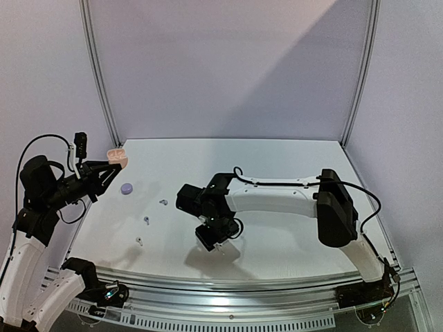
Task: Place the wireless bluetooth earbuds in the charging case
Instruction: Move the right earbud to the corner of the board, then pick up the right earbud from the corner of the board.
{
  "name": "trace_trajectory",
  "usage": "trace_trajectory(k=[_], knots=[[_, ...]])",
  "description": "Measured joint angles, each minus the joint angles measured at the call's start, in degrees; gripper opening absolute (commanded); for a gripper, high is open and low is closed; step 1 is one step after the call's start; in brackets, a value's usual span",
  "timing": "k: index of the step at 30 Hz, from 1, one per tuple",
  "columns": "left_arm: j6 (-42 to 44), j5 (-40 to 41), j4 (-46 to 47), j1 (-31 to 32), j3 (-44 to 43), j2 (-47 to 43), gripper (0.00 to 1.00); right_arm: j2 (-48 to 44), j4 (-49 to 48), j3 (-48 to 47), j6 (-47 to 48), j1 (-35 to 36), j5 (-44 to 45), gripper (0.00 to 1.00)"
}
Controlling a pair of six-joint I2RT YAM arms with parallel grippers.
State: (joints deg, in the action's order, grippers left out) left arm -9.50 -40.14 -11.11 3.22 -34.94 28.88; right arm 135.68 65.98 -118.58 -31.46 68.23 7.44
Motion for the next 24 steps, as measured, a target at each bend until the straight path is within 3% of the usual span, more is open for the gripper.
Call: trace_trajectory(k=[17,24], knots=[[0.0,0.0,0.1,0.0,0.2,0.0,0.0,4.1,1.5,-2.1,1.7,0.0,-2.3,0.28],[0.0,0.0,0.1,0.0,0.2,0.0,0.0,4.2,1.9,-2.3,2.0,0.0,-2.2,0.29]])
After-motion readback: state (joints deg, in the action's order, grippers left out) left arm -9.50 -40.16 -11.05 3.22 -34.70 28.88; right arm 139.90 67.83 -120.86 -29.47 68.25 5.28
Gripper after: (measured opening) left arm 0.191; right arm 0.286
